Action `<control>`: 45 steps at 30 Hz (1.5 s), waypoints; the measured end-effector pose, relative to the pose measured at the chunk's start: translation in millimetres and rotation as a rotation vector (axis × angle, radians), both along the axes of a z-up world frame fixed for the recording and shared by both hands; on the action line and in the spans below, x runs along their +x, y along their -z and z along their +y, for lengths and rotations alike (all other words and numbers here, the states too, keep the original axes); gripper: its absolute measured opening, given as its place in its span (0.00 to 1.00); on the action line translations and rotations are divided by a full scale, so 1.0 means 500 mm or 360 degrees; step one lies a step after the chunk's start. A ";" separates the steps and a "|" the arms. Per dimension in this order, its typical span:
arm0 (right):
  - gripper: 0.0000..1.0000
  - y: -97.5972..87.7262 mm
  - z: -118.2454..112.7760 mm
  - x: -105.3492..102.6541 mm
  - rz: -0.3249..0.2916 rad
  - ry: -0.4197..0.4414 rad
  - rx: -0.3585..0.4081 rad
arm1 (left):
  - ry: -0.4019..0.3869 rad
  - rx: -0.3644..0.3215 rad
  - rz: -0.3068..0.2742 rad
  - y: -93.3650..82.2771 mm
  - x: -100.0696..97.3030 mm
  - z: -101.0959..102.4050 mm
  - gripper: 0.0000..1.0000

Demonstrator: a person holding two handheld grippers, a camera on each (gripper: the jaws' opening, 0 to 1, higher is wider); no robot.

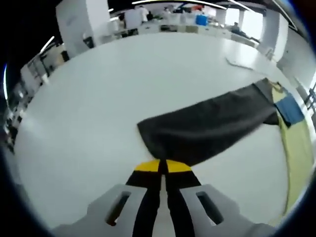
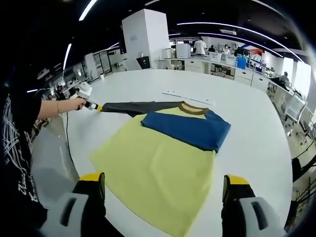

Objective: Fold the garment on the visible template until the final outline fits inside the template.

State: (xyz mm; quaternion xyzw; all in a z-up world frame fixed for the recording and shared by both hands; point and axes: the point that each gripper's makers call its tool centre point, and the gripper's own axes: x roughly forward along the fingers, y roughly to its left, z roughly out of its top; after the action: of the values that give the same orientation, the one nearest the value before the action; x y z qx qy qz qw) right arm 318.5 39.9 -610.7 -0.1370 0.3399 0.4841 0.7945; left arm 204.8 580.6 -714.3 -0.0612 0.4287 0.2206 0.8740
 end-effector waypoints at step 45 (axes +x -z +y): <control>0.99 -0.013 -0.004 -0.013 0.0010 -0.0027 0.0040 | 0.0809 0.0283 -0.0318 -0.207 0.270 -0.202 0.00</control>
State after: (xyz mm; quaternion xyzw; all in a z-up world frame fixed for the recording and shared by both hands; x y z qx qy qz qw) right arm 312.1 37.9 -603.9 -0.1284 0.3351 0.4954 0.7911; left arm 339.7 479.6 -610.8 0.1035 0.3210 0.0239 0.9411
